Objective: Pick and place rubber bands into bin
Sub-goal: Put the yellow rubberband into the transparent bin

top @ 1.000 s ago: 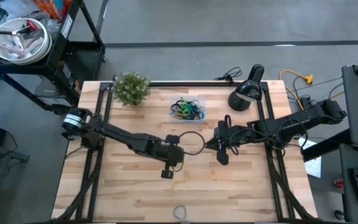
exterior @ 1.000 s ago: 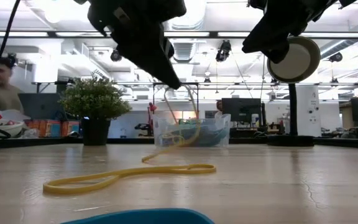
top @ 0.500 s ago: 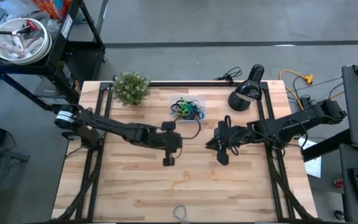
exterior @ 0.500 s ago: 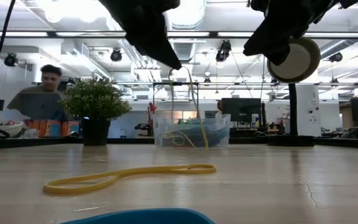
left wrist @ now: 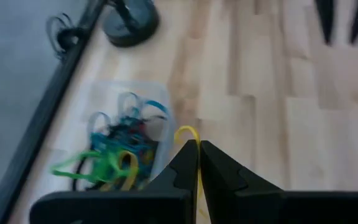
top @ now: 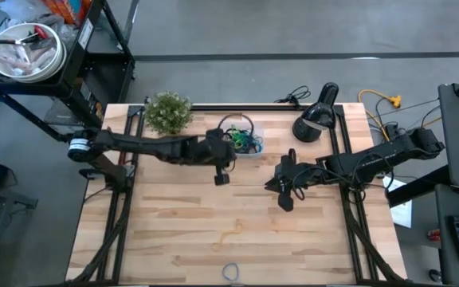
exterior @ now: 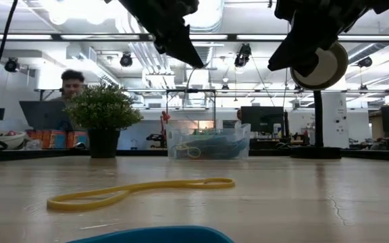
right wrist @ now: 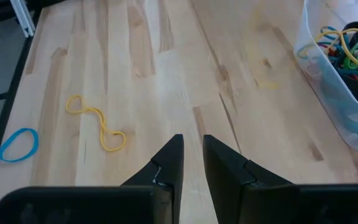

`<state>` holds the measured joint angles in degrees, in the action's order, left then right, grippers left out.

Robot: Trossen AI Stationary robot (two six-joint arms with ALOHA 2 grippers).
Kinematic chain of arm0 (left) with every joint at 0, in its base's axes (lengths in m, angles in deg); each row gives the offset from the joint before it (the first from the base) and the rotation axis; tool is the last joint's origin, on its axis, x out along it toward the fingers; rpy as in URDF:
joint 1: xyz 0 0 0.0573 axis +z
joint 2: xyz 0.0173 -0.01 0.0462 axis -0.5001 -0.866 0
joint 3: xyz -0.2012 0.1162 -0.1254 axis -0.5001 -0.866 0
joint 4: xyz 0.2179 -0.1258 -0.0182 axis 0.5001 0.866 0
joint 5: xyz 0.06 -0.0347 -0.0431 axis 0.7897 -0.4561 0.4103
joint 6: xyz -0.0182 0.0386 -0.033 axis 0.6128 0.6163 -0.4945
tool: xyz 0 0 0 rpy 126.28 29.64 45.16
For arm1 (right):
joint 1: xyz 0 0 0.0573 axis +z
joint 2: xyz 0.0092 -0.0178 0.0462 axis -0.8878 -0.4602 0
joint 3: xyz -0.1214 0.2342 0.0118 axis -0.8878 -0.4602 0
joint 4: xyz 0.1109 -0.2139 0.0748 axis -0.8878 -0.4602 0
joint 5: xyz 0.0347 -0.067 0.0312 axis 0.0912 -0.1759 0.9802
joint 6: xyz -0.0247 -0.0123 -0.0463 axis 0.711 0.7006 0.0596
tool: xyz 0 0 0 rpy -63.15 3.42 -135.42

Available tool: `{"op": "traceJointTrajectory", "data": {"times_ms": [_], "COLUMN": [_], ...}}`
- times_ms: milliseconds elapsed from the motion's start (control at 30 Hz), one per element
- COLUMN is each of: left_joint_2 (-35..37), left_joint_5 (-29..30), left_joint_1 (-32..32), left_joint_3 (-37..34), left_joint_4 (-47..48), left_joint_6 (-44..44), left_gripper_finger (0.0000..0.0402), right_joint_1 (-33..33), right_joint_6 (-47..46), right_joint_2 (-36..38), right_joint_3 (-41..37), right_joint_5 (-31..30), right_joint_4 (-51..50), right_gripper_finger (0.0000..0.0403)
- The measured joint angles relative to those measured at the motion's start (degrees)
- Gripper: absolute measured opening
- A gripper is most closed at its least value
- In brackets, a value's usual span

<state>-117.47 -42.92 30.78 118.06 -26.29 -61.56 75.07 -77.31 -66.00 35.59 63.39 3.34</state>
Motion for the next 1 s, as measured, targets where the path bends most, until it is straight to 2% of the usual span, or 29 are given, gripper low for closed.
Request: {"op": "traceJointTrajectory", "data": {"times_ms": [500,600,733,1000], "left_joint_2": [-0.7,-1.35,-2.74,-6.22], "left_joint_5": [-1.96,-3.9,-6.57,-8.33], "left_joint_1": [13.4,15.4,17.29,18.25], "left_joint_3": [2.0,1.89,1.89,1.89], "left_joint_4": [-0.15,0.11,-0.04,-0.11], "left_joint_6": [5.77,7.28,8.03,8.1], "left_gripper_finger": [0.0,0.0,0.0,0.0], "right_joint_1": [-0.02,0.0,-0.02,0.0], "right_joint_6": [-0.02,-0.04,-0.85,-1.55], "right_joint_2": [0.0,0.0,0.0,0.0], "right_joint_3": [-0.09,-0.09,-0.09,-0.09], "right_joint_5": [0.0,0.0,-0.01,-0.02], "right_joint_4": [-0.05,-0.04,-0.06,-0.06], "right_gripper_finger": [0.0057,0.0057,0.0057,0.0057]}}
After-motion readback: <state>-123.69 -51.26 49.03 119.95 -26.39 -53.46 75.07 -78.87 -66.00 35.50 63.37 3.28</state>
